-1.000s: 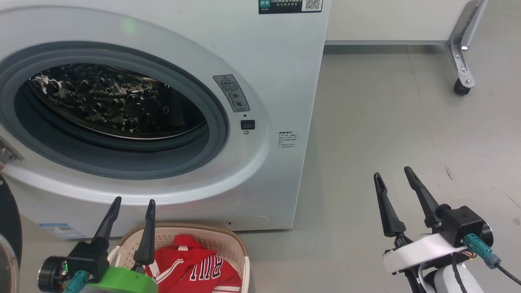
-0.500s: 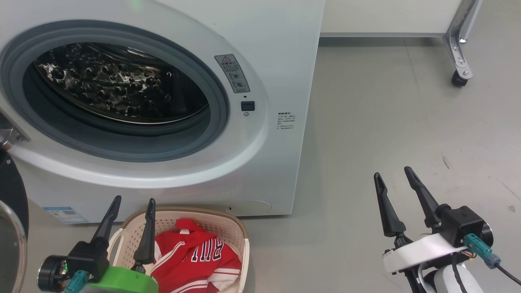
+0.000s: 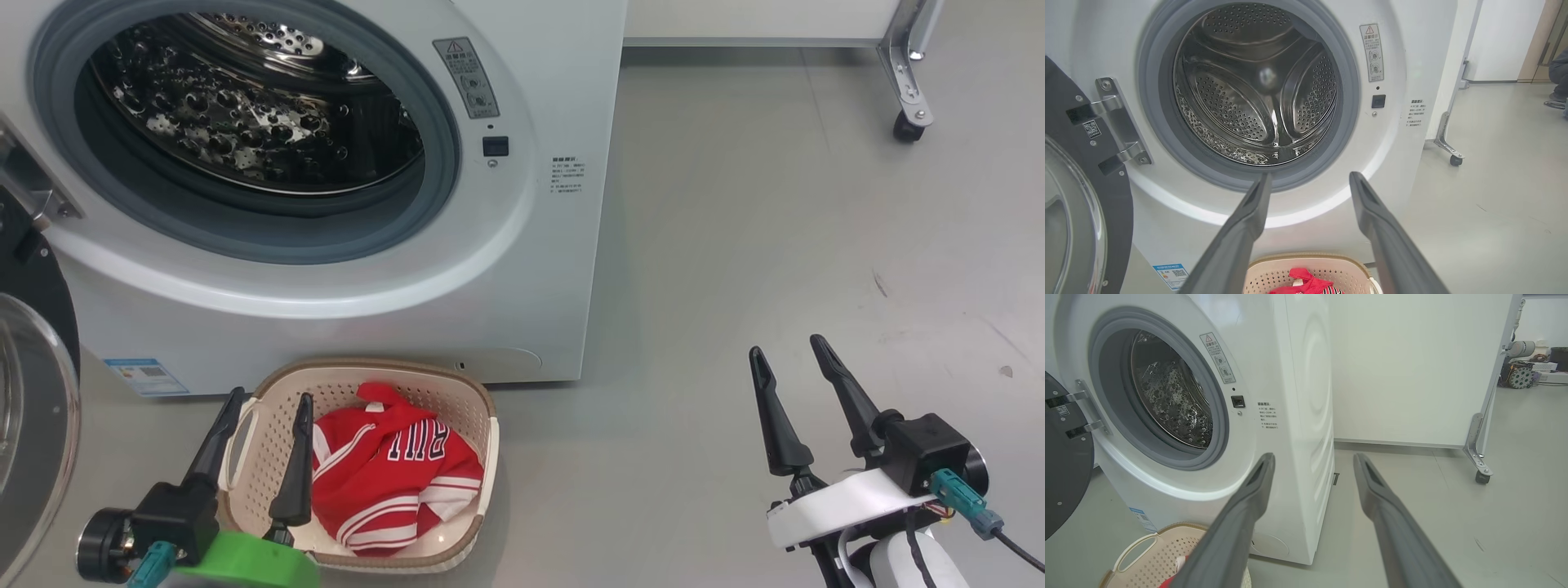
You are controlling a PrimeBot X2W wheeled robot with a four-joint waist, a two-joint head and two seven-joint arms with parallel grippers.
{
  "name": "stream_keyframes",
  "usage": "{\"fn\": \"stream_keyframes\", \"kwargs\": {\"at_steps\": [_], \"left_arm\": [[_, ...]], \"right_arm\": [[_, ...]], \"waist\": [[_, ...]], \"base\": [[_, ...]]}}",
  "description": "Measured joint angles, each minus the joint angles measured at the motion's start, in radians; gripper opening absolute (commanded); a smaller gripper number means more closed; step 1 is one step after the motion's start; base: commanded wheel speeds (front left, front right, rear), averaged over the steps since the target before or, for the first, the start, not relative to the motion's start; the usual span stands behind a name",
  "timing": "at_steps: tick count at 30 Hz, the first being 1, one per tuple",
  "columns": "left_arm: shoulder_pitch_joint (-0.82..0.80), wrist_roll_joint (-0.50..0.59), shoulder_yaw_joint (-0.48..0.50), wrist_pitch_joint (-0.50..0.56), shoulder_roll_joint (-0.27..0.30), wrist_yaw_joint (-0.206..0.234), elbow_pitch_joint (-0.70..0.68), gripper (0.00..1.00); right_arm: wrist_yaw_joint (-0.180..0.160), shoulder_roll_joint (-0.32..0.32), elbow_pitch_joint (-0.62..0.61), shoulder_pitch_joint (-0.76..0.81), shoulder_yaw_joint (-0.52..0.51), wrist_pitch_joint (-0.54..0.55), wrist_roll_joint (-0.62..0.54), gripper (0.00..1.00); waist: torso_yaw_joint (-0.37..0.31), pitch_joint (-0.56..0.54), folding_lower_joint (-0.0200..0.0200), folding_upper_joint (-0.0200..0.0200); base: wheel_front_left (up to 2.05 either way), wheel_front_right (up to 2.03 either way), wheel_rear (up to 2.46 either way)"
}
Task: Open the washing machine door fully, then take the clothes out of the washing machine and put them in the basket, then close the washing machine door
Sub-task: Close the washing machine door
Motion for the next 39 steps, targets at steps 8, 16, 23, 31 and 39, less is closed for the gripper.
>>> {"fn": "stream_keyframes", "kwargs": {"at_steps": [8, 16, 23, 31, 39], "left_arm": [[0.001, 0.003, -0.002, 0.0, 0.0, 0.0, 0.0, 1.0], [0.001, 0.003, -0.001, 0.0, 0.0, 0.0, -0.003, 1.0], [0.001, 0.003, 0.0, 0.0, 0.0, 0.0, -0.01, 1.0], [0.001, 0.003, 0.003, 0.0, 0.0, 0.003, -0.012, 1.0], [0.001, 0.003, 0.002, 0.0, 0.0, 0.003, -0.013, 1.0]], "right_arm": [[0.0, 0.0, 0.001, 0.0, 0.0, 0.0, 0.0, 1.0], [0.0, 0.001, 0.002, 0.0, 0.0, 0.0, 0.0, 1.0], [0.0, 0.001, 0.002, 0.0, 0.0, 0.0, 0.0, 1.0], [0.0, 0.002, 0.007, 0.0, 0.0, 0.0, 0.0, 1.0], [0.0, 0.002, 0.011, 0.0, 0.002, 0.0, 0.0, 1.0]], "waist": [[0.0, 0.001, 0.0001, 0.0], [0.002, 0.0, 0.0, 0.0], [0.003, -0.002, 0.0, 0.0], [0.002, -0.003, 0.0, 0.0], [0.001, -0.008, 0.0, 0.0]], "base": [[-1.05, 1.05, 0.0], [-0.72, 0.72, 0.0], [-0.43, 0.43, 0.0], [-0.43, 0.43, 0.0], [-0.59, 0.59, 0.0]]}}
